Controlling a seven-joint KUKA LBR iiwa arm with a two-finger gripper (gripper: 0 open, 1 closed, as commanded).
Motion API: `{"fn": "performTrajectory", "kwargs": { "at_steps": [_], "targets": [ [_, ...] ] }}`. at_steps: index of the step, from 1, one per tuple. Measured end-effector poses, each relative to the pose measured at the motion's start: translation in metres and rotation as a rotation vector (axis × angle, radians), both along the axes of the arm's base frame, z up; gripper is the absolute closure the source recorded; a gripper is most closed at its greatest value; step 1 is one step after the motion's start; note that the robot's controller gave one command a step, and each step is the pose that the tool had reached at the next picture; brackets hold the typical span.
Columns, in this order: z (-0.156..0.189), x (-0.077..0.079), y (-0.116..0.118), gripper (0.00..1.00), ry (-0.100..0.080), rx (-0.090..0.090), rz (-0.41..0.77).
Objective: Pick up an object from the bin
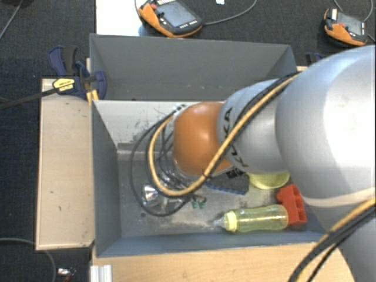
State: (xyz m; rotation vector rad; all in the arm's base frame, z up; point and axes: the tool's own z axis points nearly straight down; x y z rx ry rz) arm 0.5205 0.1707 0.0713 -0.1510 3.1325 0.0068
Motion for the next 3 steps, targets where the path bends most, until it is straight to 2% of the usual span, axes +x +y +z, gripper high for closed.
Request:
{"fn": "performTrajectory", "kwargs": {
  "at_steps": [2, 3],
  "targets": [
    [0.018, 0.000, 0.000, 1.00, -0.003, 0.002, -0.006],
    [0.049, -0.002, -0.001, 1.00, 0.005, -0.001, -0.008]
  ]
}}
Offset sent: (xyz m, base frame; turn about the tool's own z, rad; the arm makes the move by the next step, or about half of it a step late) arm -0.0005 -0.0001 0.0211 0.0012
